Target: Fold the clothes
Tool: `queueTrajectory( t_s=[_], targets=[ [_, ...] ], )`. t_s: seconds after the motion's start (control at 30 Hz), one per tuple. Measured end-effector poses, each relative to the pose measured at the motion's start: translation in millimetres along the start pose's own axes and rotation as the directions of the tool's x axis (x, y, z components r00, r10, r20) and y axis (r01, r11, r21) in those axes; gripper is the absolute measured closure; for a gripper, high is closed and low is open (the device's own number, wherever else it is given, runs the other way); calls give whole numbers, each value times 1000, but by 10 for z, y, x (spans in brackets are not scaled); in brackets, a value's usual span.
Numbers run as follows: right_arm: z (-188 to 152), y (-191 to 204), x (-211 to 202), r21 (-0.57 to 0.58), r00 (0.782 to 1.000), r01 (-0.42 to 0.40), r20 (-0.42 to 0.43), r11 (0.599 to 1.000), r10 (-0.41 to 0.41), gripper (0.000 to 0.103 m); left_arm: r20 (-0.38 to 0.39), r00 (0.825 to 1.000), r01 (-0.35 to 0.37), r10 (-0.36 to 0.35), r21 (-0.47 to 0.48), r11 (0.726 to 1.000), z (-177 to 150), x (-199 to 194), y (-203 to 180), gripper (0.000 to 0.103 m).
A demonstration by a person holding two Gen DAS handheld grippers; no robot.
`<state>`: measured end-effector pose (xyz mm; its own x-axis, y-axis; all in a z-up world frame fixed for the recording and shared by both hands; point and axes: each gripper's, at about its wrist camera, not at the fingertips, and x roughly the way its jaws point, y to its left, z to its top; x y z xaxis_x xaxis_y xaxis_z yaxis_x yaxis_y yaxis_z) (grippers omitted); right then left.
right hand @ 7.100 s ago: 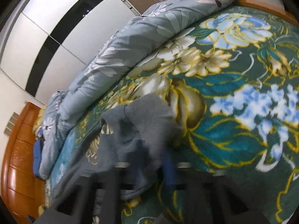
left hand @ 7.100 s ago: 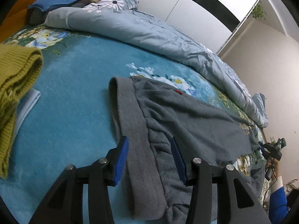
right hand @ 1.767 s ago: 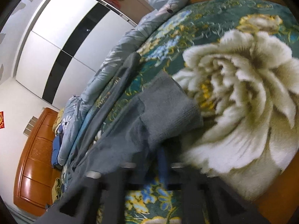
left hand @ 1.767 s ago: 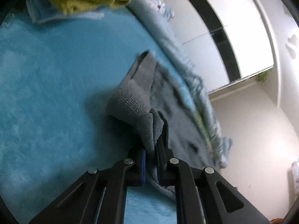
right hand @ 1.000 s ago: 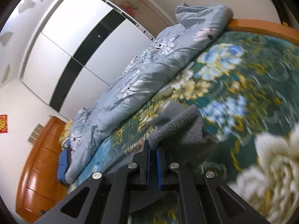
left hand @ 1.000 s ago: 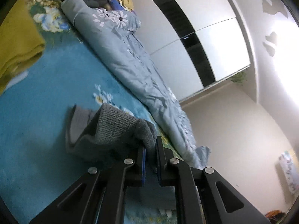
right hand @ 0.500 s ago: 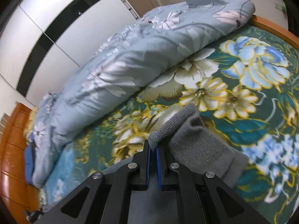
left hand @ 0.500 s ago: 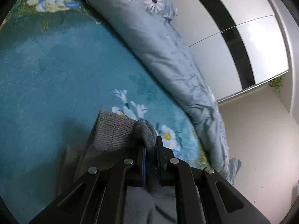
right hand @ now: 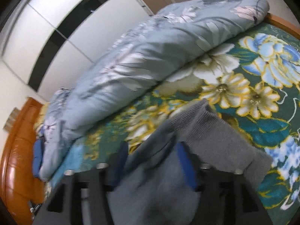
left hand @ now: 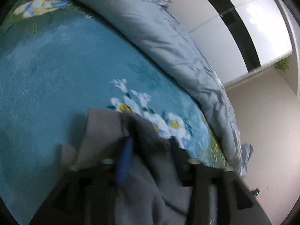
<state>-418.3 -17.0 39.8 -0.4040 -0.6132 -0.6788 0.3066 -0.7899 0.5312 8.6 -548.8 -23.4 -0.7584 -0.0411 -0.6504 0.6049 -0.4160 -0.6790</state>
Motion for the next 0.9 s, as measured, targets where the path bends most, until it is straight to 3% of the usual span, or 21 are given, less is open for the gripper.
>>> queueTrajectory(
  t_s=[0.17,0.23,0.3,0.53,0.73,0.8,0.87,0.9],
  targets=[
    [-108,-60,-472,-38,997,-38,71,999,41,38,20,999,45,-46,68,997,-206,-427,-79,46],
    [-170,-181,-640,-40,995,2,98,999,2,38,57,998,38,-42,73,997,-308,-620,-20,38],
    [-246,-330,-679,-16,997,26,80,1000,-24,38,73,997,17,-20,32,999,-408,-704,151,38],
    [-306,-626,-496,143,997,-36,69,989,26,38,77,997,0,10,-131,991,-708,-833,714,38],
    [-252,-628,-294,195,997,-53,71,979,40,40,42,999,-1,8,-157,988,-852,-758,829,38],
    [-242,-642,-250,216,997,-44,70,975,30,48,37,999,8,-2,-155,988,-875,-739,824,38],
    [-233,-666,-207,243,998,-26,64,970,11,75,28,1000,14,-10,-154,988,-892,-709,800,38],
    [-229,-673,-191,252,998,-18,61,967,2,83,25,1000,19,-15,-153,988,-898,-696,785,38]
  ],
)
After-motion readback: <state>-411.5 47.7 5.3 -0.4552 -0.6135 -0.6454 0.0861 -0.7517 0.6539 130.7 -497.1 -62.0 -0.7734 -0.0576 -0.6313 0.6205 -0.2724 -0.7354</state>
